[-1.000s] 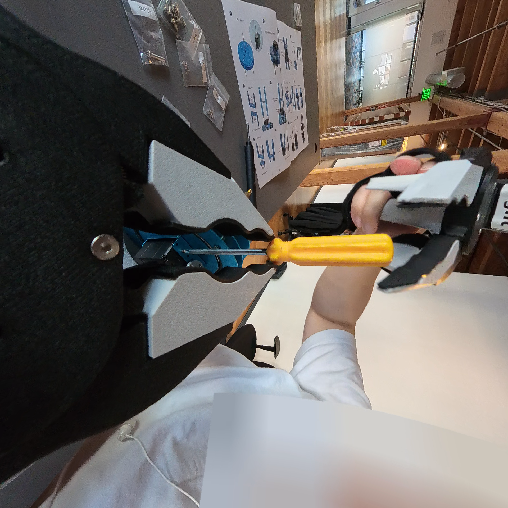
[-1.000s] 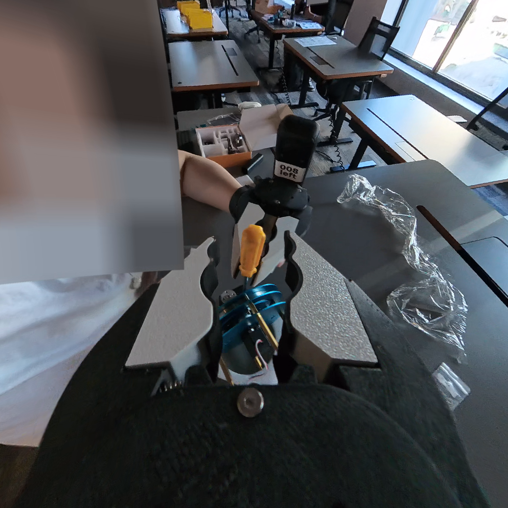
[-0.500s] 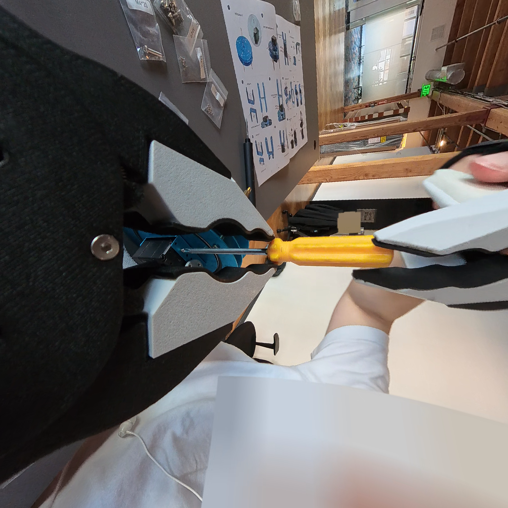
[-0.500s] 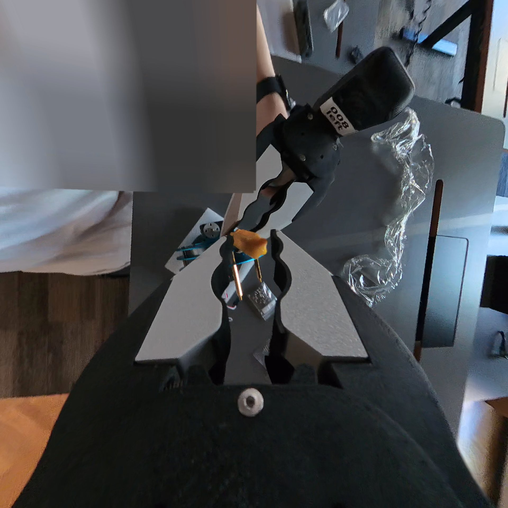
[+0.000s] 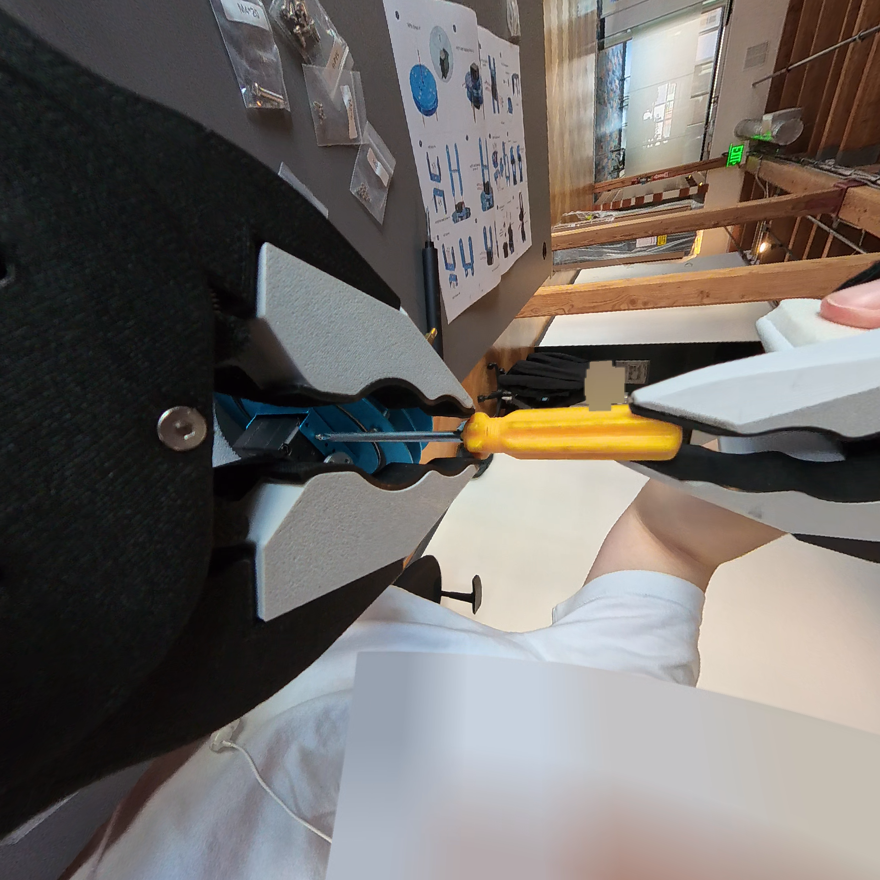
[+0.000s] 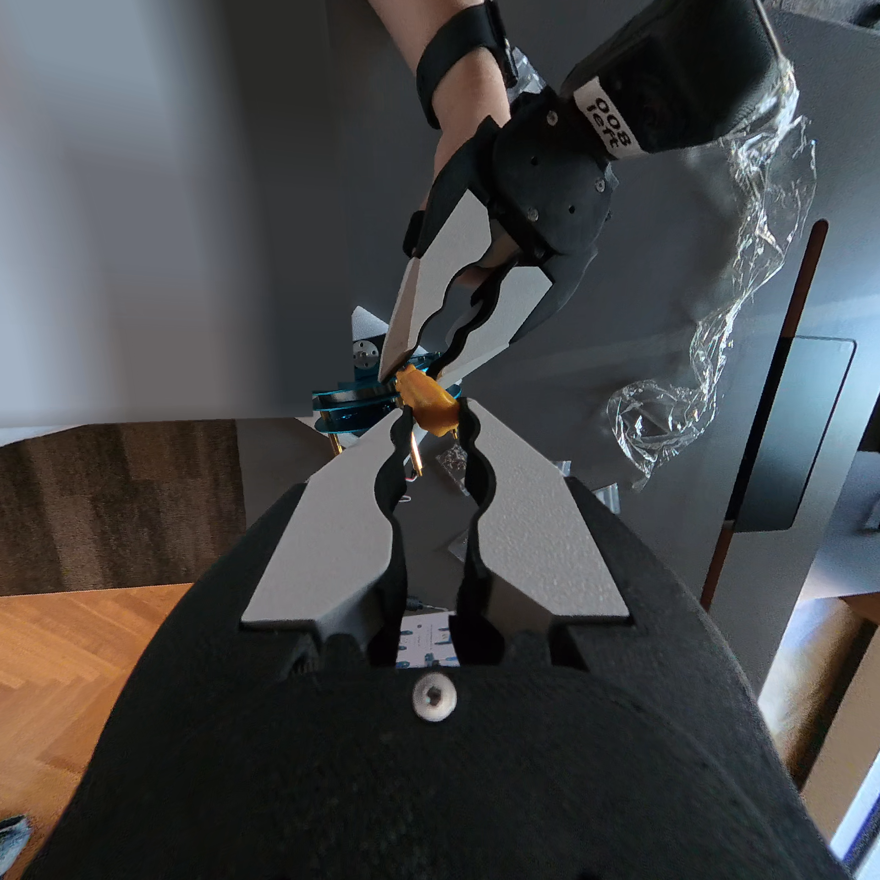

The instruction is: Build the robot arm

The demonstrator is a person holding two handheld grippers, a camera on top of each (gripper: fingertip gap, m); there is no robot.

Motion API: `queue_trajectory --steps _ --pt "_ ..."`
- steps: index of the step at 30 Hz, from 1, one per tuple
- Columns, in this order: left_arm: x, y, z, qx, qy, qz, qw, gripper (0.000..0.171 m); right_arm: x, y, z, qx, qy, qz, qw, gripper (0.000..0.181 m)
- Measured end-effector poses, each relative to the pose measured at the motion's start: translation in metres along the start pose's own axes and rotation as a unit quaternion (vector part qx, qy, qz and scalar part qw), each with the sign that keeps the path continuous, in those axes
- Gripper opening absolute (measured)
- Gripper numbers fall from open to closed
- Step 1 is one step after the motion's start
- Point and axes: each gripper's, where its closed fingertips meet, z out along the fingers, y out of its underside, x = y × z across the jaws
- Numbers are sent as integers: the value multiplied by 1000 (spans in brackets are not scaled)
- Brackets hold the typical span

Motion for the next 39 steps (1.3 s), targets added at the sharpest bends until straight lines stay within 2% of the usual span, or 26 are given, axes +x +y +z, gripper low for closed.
queue_trajectory --steps 10,25,39 --pt "-4 0 -5 0 0 -6 1000 12 9 3 2 -44 -4 93 995 19" --pt "-5 2 -7 -1 -2 -3 1000 10 9 5 1 -134 33 157 978 19" --pt "-4 6 -7 -13 4 -8 1000 10 9 5 1 -186 43 203 960 19"
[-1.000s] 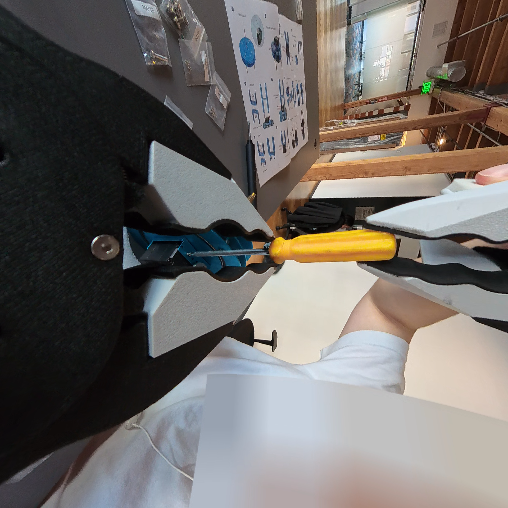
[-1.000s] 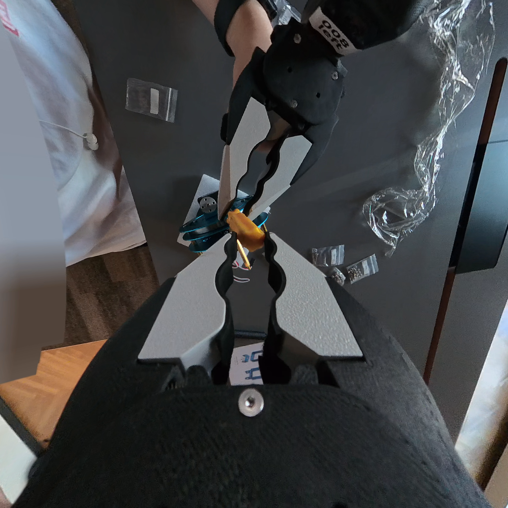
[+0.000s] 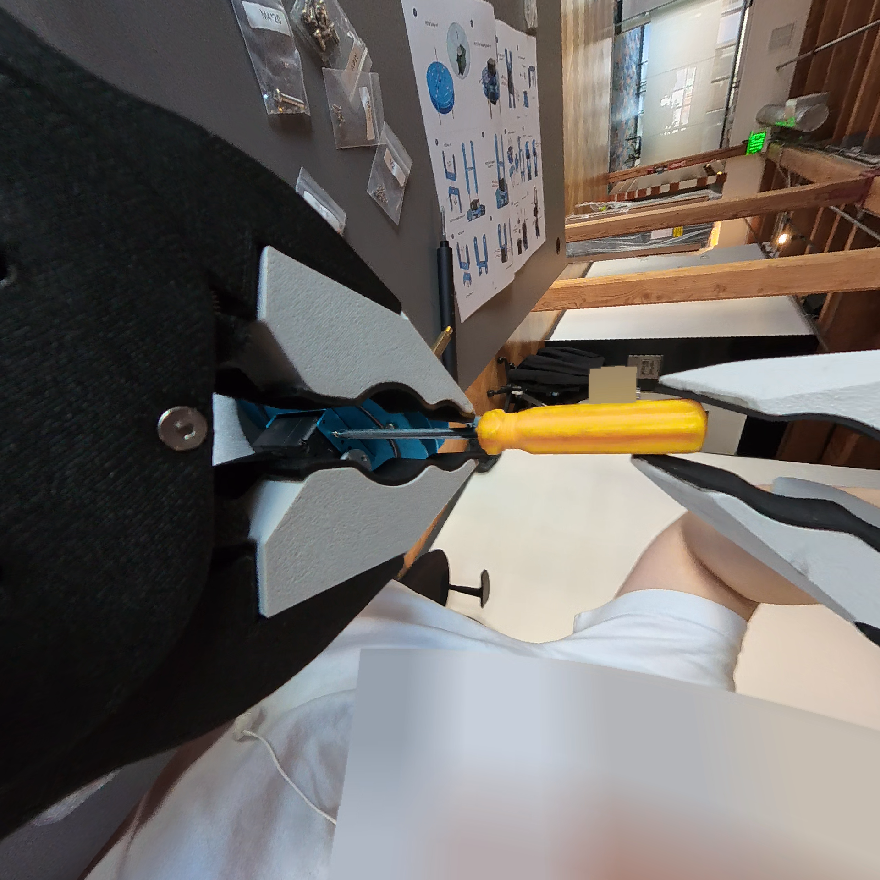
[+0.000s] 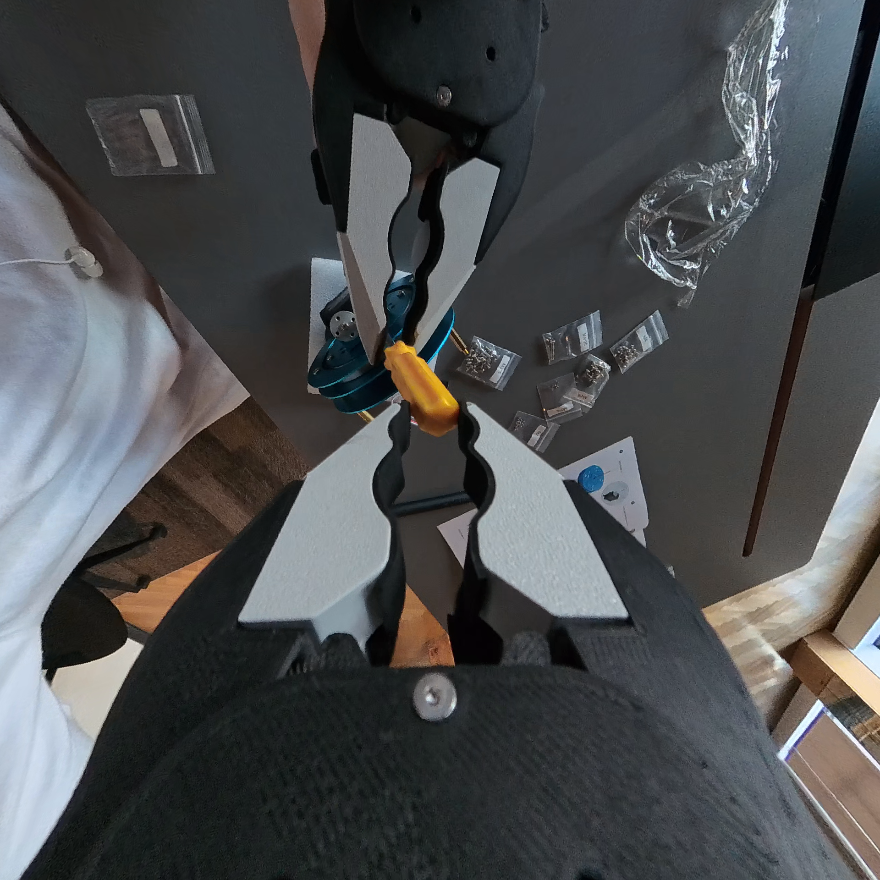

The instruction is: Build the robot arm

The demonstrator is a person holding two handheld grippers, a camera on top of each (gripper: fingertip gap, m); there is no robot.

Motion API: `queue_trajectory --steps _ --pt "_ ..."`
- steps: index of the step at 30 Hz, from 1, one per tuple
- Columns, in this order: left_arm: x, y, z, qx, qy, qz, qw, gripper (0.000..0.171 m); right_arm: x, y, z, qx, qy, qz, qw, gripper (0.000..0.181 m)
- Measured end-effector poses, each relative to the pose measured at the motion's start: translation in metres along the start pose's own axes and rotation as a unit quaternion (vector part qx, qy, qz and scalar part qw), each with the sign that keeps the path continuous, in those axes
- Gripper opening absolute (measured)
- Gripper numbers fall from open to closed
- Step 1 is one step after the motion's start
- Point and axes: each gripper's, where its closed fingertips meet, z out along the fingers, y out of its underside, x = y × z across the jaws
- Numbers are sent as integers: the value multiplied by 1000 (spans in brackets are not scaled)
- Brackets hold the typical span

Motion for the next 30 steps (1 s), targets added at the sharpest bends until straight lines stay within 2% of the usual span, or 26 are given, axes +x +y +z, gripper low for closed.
queue_trajectory --steps 6,17,27,30 --pt "-1 5 0 -15 -4 5 1000 2 0 -4 0 -8 -4 15 1000 19" --pt "-3 5 -1 -22 -10 11 1000 1 3 -4 1 -27 -13 100 995 19" --pt "-2 6 -1 -24 -7 18 1000 1 2 -5 1 15 -50 53 997 20" --pt "-3 6 -2 -25 -7 21 999 1 1 -9 -2 48 -68 34 996 30"
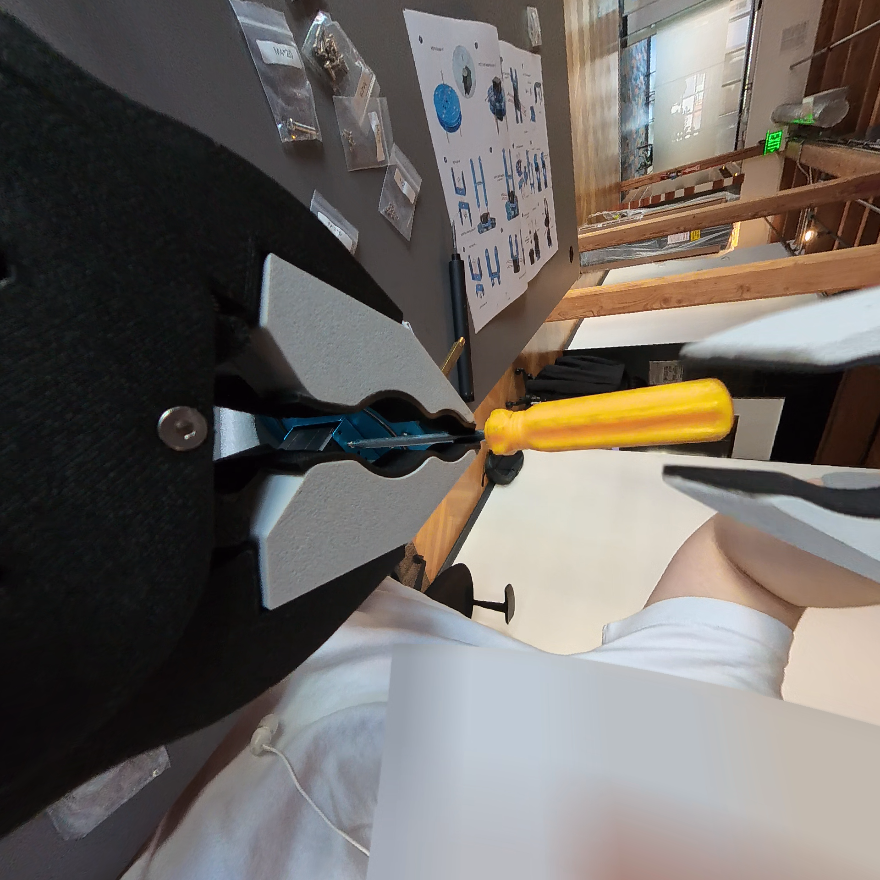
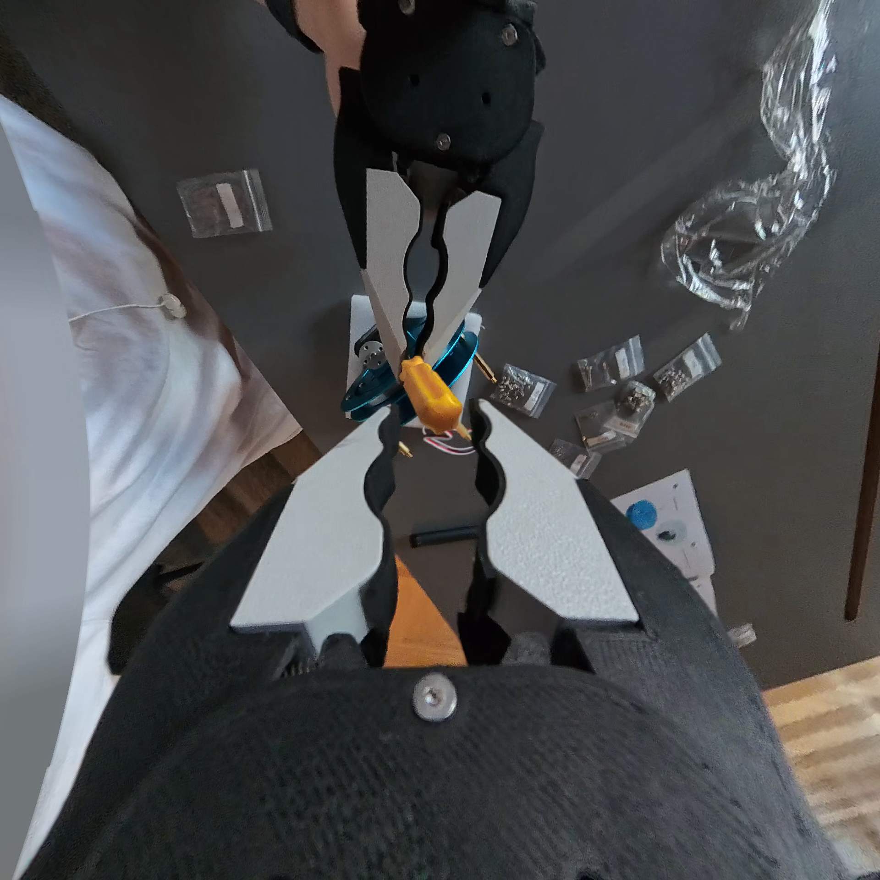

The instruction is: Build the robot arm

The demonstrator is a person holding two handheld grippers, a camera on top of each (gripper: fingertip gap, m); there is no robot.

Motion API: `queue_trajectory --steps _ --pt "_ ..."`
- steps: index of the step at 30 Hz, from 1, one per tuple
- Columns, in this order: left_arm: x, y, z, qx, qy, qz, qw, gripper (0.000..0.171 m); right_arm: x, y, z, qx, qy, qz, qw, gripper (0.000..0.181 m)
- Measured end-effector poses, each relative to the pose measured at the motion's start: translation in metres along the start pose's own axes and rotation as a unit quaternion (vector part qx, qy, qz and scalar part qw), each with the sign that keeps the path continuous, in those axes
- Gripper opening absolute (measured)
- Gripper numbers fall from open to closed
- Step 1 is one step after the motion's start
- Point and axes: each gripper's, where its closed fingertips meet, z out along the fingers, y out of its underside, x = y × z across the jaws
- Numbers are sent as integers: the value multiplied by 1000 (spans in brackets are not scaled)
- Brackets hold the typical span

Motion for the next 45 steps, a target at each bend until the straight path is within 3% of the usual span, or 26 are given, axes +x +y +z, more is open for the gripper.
queue_trajectory --steps 3,7,15,21,32,36,38,45 --pt "1 0 0 2 3 0 1000 1 6 2 -4 15 10 -47 999 41" --pt "1 0 0 0 3 5 1000 1 2 -3 -5 63 -6 -127 990 38" --pt "2 0 0 0 6 6 1000 1 0 -4 0 79 -18 -170 982 26" --pt "2 0 0 0 6 9 1000 1 -2 -3 4 66 -18 -165 984 20" --pt "1 0 -1 1 1 10 1000 1 0 0 4 15 12 -51 998 19" --pt "3 0 -2 1 4 12 1000 1 -2 -3 4 25 15 -73 997 20" --pt "4 0 -2 -2 6 14 1000 1 -2 -4 8 36 4 -79 996 34" --pt "3 0 -3 0 7 12 1000 1 -5 -6 12 62 -23 -98 993 19"
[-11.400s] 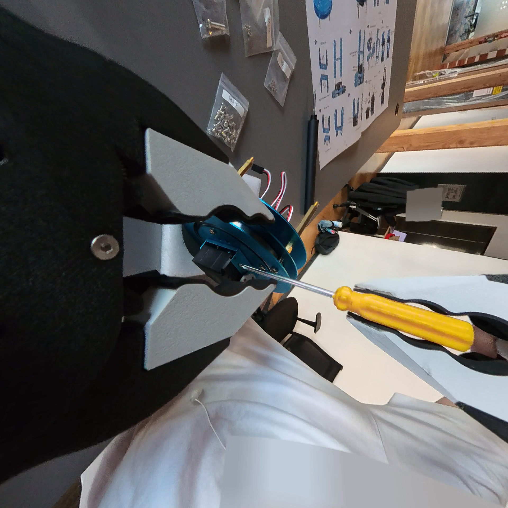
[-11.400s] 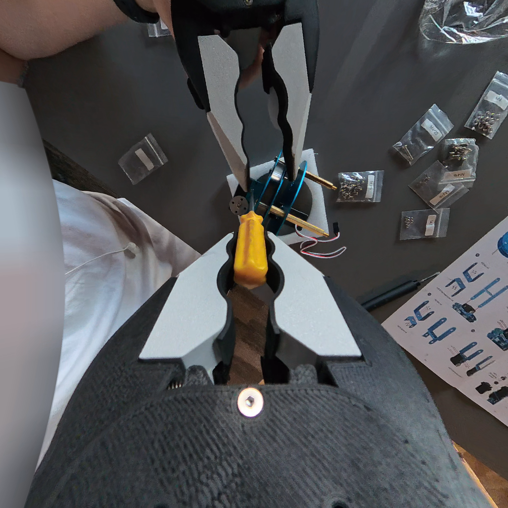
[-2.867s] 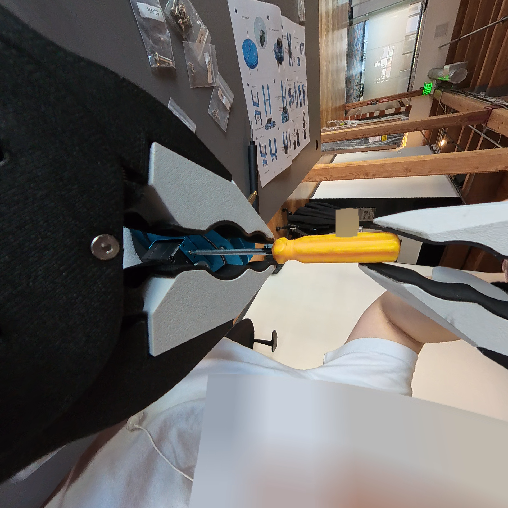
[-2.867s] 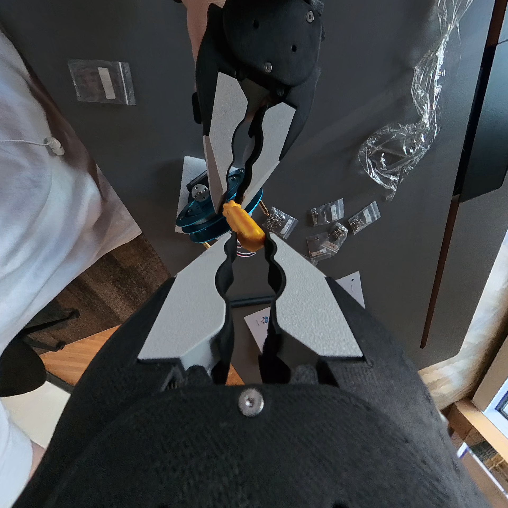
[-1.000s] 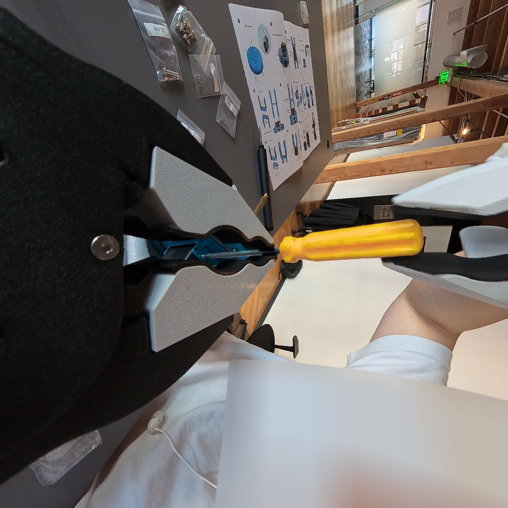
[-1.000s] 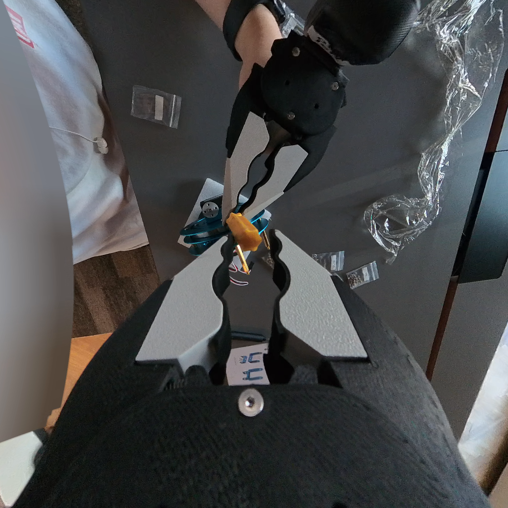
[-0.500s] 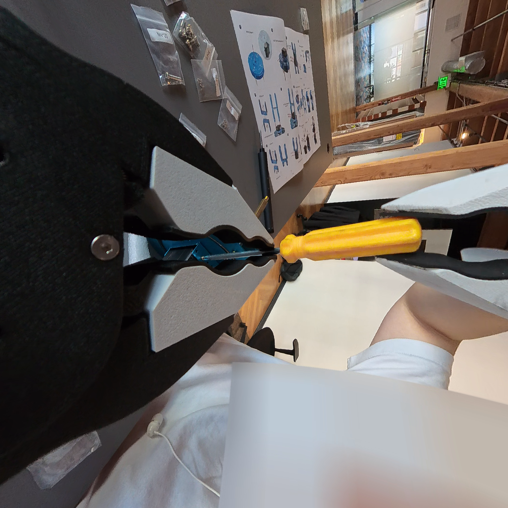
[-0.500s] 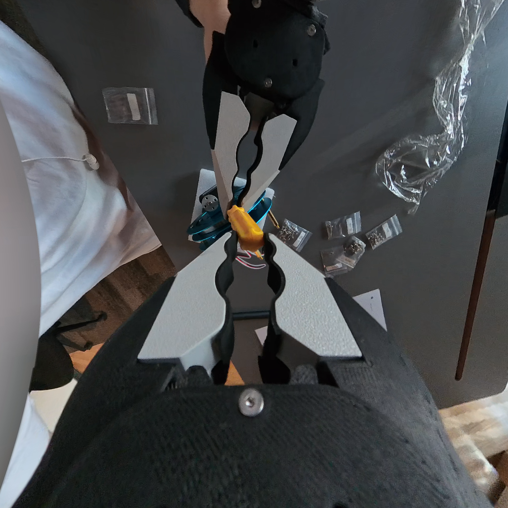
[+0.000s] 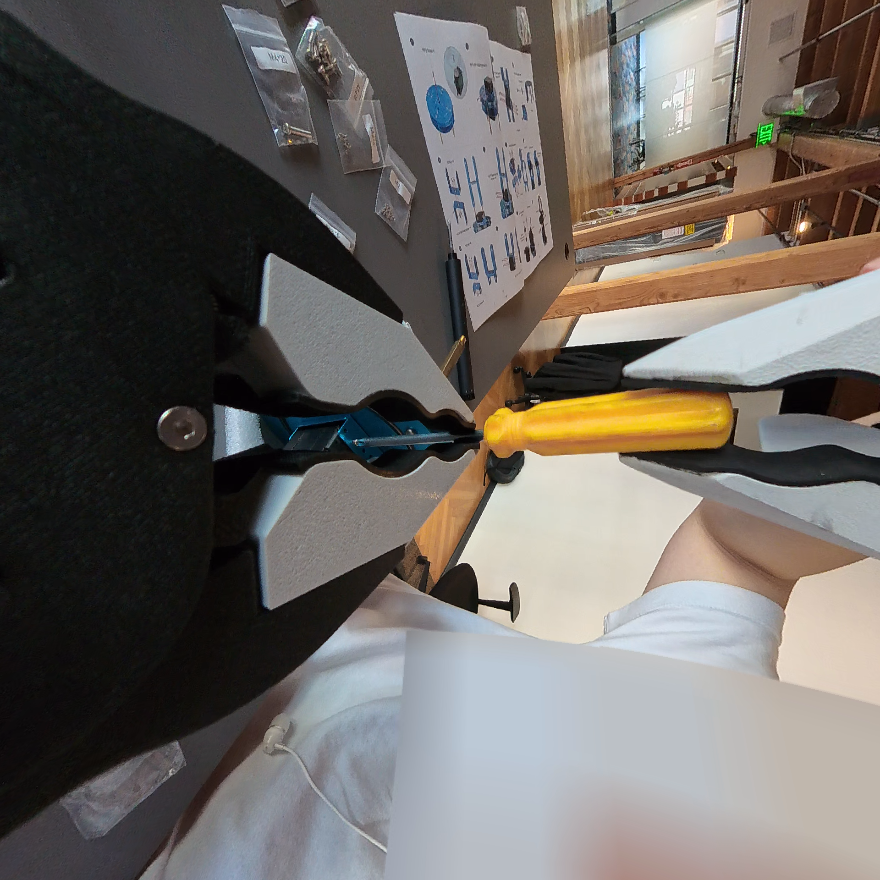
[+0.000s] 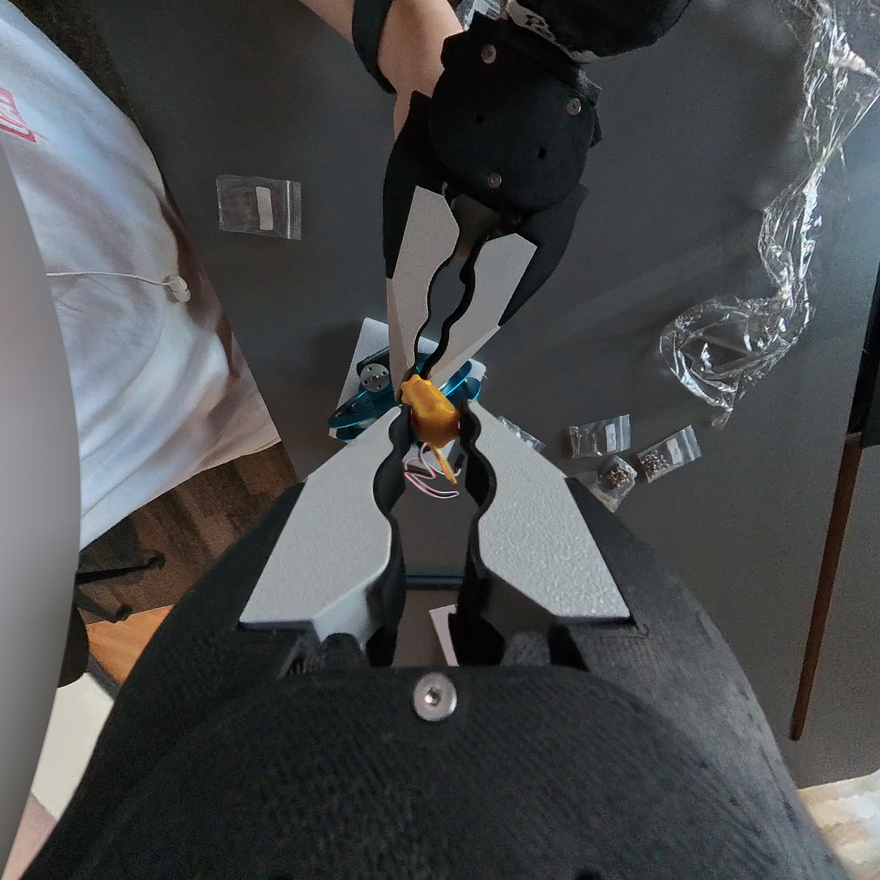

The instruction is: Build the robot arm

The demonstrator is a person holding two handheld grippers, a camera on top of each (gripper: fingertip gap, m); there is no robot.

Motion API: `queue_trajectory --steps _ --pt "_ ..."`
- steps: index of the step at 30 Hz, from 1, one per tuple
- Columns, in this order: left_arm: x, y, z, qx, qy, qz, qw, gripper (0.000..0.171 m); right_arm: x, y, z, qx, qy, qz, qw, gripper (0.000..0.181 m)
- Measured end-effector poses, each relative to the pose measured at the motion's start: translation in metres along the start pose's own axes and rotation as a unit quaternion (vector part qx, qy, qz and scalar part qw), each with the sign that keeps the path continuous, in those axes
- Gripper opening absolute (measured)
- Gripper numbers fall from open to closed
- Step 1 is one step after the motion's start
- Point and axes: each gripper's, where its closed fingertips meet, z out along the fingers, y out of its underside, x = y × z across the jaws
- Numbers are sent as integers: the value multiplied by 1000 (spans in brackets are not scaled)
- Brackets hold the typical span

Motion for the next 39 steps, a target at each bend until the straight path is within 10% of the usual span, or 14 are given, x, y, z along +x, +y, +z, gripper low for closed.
queue_trajectory --steps 12,30,39 --pt "-2 0 -1 4 -3 1 1000 1 1 3 -1 -51 65 124 989 19" --pt "-2 0 -1 6 0 0 1000 1 2 -8 -7 -18 53 -59 997 20" --pt "-1 0 -2 3 -2 7 1000 1 -1 -3 -1 -38 31 -21 999 22"
